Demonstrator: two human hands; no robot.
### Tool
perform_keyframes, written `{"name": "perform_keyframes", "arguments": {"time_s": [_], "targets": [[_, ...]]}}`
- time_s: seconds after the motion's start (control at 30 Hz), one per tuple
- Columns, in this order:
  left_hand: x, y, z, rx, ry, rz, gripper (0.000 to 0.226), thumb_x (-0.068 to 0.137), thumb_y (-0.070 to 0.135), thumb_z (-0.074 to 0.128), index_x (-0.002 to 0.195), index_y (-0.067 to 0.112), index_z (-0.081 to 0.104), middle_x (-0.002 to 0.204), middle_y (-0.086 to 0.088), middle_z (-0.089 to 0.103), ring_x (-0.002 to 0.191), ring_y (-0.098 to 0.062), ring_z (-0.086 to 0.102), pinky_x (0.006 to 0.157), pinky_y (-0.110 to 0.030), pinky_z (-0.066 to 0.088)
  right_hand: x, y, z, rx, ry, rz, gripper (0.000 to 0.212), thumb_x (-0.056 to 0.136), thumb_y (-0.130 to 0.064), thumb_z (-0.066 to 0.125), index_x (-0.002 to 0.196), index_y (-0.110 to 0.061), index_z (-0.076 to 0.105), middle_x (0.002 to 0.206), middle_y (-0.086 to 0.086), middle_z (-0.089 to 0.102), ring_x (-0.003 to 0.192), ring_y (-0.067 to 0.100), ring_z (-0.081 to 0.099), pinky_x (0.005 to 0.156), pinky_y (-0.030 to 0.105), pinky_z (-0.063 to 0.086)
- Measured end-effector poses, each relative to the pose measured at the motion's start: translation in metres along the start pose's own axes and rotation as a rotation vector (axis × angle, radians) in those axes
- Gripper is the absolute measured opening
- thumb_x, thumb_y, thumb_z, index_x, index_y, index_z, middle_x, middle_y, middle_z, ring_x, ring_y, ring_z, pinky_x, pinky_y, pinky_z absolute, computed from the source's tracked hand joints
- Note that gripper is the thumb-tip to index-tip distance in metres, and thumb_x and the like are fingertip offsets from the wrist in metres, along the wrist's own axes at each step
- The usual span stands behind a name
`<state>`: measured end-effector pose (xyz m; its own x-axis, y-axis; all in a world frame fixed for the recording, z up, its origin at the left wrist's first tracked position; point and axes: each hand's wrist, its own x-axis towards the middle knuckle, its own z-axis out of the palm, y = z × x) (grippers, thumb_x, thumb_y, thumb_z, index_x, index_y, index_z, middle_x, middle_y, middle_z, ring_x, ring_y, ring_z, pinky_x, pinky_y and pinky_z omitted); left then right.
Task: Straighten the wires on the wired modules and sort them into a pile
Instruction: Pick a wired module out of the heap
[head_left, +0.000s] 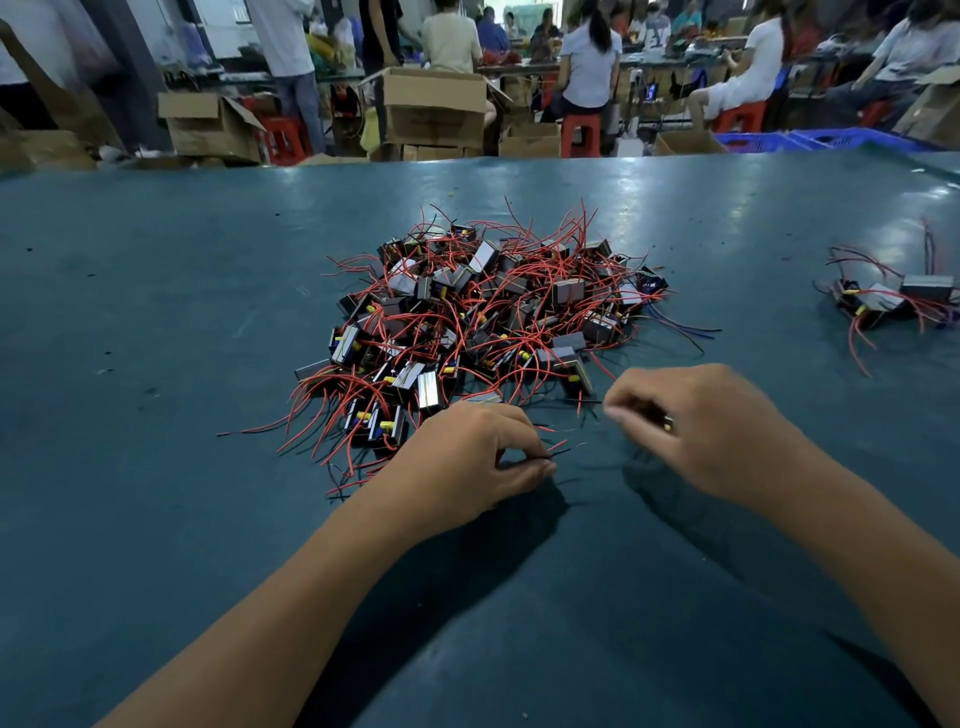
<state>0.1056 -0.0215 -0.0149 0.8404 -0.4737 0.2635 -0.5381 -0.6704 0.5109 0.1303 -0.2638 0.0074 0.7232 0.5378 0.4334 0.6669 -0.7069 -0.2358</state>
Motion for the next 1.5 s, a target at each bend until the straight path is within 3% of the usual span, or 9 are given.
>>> {"name": "perform_keyframes", "arguments": {"time_s": [0.2,0.3,0.43,0.57,0.67,1.1,1.27,1.43,1.5], "targets": [[0.0,0.004,-0.007,0.019,-0.032,-0.031,0.034,0.092,0.05,0.062,0.095,0.019,0.077,0.094,0.01,0.069,0.087,-0.006,0.061,0.08,-0.036,0.052,0.0,-0.006,-0.044,0.537,0.473,0.29,0.013,0.096,-0.012,0.061,0.089,-0.021,0.067,0.076,0.001,0.073,0.067,0.015,0.07,0.065,0.023,0.057],[0.001,0.005,-0.007,-0.03,-0.024,-0.073,0.047,0.096,0.054,0.049,0.091,0.016,0.075,0.082,0.01,0.064,0.081,-0.008,0.058,0.076,-0.037,0.05,0.003,-0.026,-0.041,0.892,0.423,0.358,0.02,0.096,-0.005,0.055,0.093,-0.019,0.068,0.091,0.005,0.075,0.087,0.018,0.073,0.078,0.026,0.059],[0.001,0.003,-0.005,-0.008,0.002,-0.07,0.032,0.102,0.037,0.054,0.086,0.015,0.071,0.072,0.016,0.05,0.072,0.001,0.049,0.068,-0.025,0.039,-0.002,-0.023,-0.009,0.507,0.055,0.629,0.04,0.098,-0.005,0.052,0.135,-0.022,0.054,0.132,-0.003,0.062,0.122,0.009,0.058,0.108,0.035,0.044],[0.001,-0.001,-0.005,-0.005,0.026,-0.083,0.02,0.1,0.03,0.058,0.089,0.019,0.071,0.074,0.02,0.051,0.074,0.004,0.05,0.066,-0.015,0.032,-0.005,-0.017,0.001,0.157,-0.304,0.671,0.051,0.099,-0.014,0.05,0.148,-0.016,0.036,0.144,0.007,0.05,0.13,0.027,0.049,0.104,0.035,0.04],[0.0,-0.002,-0.005,-0.002,0.037,-0.077,0.015,0.098,0.029,0.062,0.094,0.021,0.073,0.08,0.022,0.055,0.079,0.008,0.053,0.068,-0.009,0.033,-0.003,-0.012,0.001,-0.014,-0.314,0.586,0.021,0.096,-0.017,0.058,0.117,-0.016,0.055,0.117,0.003,0.057,0.116,0.028,0.055,0.087,0.033,0.042],[-0.002,0.002,-0.007,-0.005,0.036,-0.046,0.012,0.087,0.034,0.076,0.092,0.023,0.072,0.077,0.024,0.054,0.071,0.021,0.047,0.064,-0.002,0.034,-0.008,0.032,-0.019,-0.067,-0.51,0.348,0.056,0.087,-0.026,0.075,0.137,-0.032,0.049,0.129,-0.017,0.059,0.123,0.008,0.054,0.104,0.029,0.041],[-0.005,0.001,-0.015,-0.091,0.036,-0.111,0.007,0.093,0.019,0.07,0.098,0.024,0.071,0.07,0.032,0.058,0.056,0.005,0.048,0.054,-0.007,0.035,-0.006,0.038,-0.016,-0.164,-0.477,0.217,0.029,0.09,-0.028,0.071,0.116,-0.029,0.059,0.104,-0.017,0.055,0.107,0.011,0.057,0.093,0.022,0.042],[-0.002,-0.002,-0.035,-0.382,0.388,-0.207,0.036,0.094,-0.007,0.046,0.09,0.019,0.071,0.056,-0.003,0.064,0.046,-0.009,0.053,0.048,-0.02,0.041,-0.007,0.037,-0.018,-0.138,-0.451,0.212,0.038,0.09,-0.03,0.07,0.126,-0.028,0.057,0.123,-0.012,0.059,0.116,0.011,0.055,0.102,0.027,0.041],[-0.002,-0.002,-0.041,-0.474,0.445,-0.233,0.038,0.094,-0.009,0.043,0.088,0.016,0.07,0.066,-0.012,0.068,0.052,-0.017,0.06,0.055,-0.031,0.049,-0.008,0.03,-0.031,-0.001,-0.278,0.19,0.03,0.087,-0.035,0.07,0.115,-0.037,0.059,0.118,-0.011,0.066,0.102,0.01,0.063,0.093,0.026,0.048]]}}
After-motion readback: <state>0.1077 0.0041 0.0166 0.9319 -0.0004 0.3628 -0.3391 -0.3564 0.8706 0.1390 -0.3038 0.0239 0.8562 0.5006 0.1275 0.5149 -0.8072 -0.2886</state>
